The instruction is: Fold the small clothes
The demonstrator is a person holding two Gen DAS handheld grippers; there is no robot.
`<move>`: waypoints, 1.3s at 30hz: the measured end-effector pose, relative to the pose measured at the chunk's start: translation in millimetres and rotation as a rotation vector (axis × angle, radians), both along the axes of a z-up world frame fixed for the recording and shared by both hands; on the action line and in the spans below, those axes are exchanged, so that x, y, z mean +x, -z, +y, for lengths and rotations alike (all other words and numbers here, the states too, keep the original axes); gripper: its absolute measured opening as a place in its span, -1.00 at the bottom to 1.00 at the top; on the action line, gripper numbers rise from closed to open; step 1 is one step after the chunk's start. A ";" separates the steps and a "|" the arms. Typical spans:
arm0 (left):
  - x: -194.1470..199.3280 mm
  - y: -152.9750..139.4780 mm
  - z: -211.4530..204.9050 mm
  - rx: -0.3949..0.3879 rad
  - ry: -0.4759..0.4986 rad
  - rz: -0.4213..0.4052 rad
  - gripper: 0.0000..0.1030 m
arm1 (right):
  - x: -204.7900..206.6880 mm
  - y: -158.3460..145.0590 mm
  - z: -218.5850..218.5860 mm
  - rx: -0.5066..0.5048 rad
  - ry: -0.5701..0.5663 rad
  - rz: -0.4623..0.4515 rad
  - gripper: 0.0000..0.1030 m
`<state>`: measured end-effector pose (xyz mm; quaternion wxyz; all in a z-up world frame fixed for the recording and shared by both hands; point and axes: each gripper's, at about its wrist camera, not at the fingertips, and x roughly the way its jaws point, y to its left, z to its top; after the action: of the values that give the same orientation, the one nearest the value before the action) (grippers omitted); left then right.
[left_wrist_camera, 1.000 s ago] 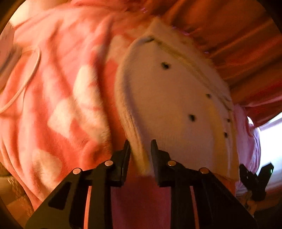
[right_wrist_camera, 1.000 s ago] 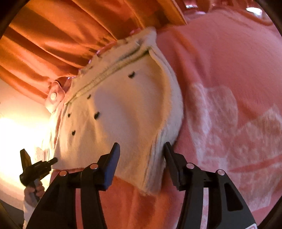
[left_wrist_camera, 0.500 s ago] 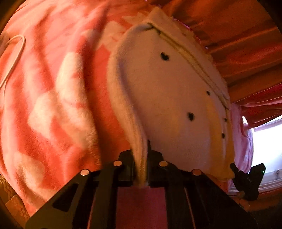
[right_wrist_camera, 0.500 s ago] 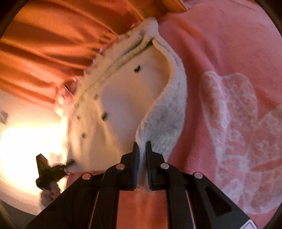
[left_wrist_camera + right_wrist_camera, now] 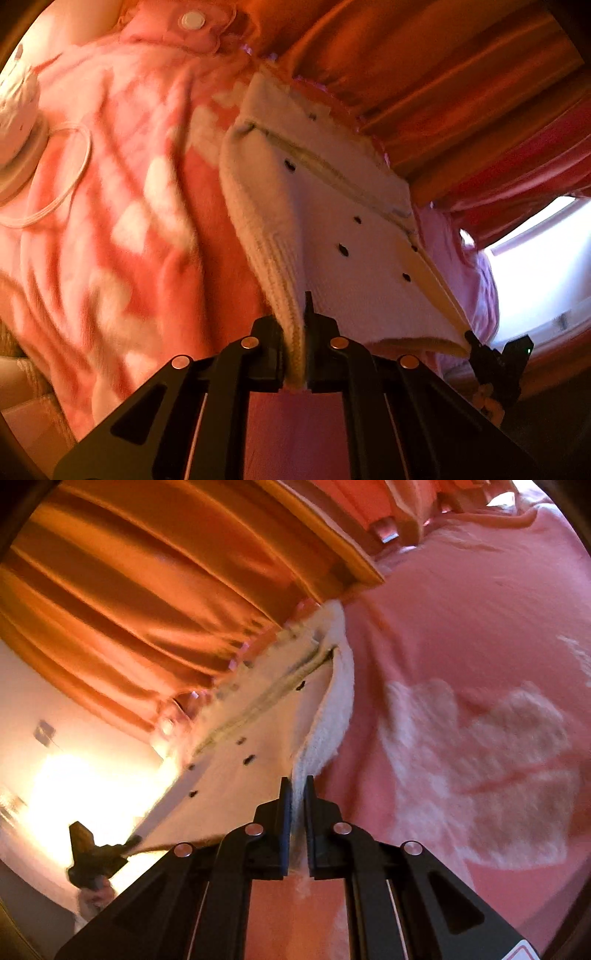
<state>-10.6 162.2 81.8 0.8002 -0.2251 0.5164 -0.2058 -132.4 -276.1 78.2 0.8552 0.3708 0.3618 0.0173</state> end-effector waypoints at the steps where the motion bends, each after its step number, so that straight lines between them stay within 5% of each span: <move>1: -4.2 5.9 -1.0 -0.001 0.005 0.022 -0.89 | -5.6 2.9 2.0 0.011 -0.010 0.014 -0.87; 9: -78.8 -0.4 35.8 -0.054 -0.005 0.124 -0.89 | -91.3 -22.0 19.5 0.047 -0.050 0.051 -0.88; 13: -75.0 -33.4 29.8 -0.052 0.003 0.041 -0.89 | -83.1 -64.3 18.6 0.024 -0.050 -0.073 -0.88; 18: 18.6 -79.6 -3.1 0.112 0.018 -0.237 -0.88 | 13.3 -90.6 -18.0 -0.085 -0.002 -0.264 -0.88; 21: 84.8 -78.4 -16.4 0.146 -0.038 -0.290 -0.87 | 95.5 -68.5 -44.0 -0.054 0.041 -0.268 -0.87; 25: 186.3 -42.4 -53.6 0.275 -0.084 -0.296 -0.87 | 198.9 -14.4 -65.5 -0.005 0.086 -0.198 -0.86; 28: 243.4 11.2 -68.2 0.291 -0.122 -0.208 -0.85 | 242.3 24.9 -66.3 -0.004 0.150 -0.124 -0.81; 31: 269.5 61.8 -63.2 0.239 -0.164 -0.082 -0.78 | 245.7 41.5 -73.3 0.033 0.266 -0.156 -0.71; 33: 265.8 68.7 -52.3 0.156 -0.177 -0.092 -0.74 | 241.2 41.2 -75.1 -0.015 0.291 -0.162 -0.44; 34: 259.3 65.0 -49.1 0.139 -0.166 -0.112 -0.63 | 239.2 39.7 -75.1 -0.039 0.285 -0.155 -0.36; 38: 225.7 40.5 -39.1 0.164 -0.157 -0.245 0.77 | 236.0 41.0 -60.2 -0.174 0.169 -0.096 0.07; 39: 222.1 38.4 -39.5 0.175 -0.142 -0.271 0.79 | 239.4 45.3 -53.6 -0.212 0.145 -0.075 0.13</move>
<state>211.5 122.7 43.4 0.8915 -0.1607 0.4027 -0.1314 106.9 -329.7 32.8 0.9014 0.3027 0.3017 -0.0689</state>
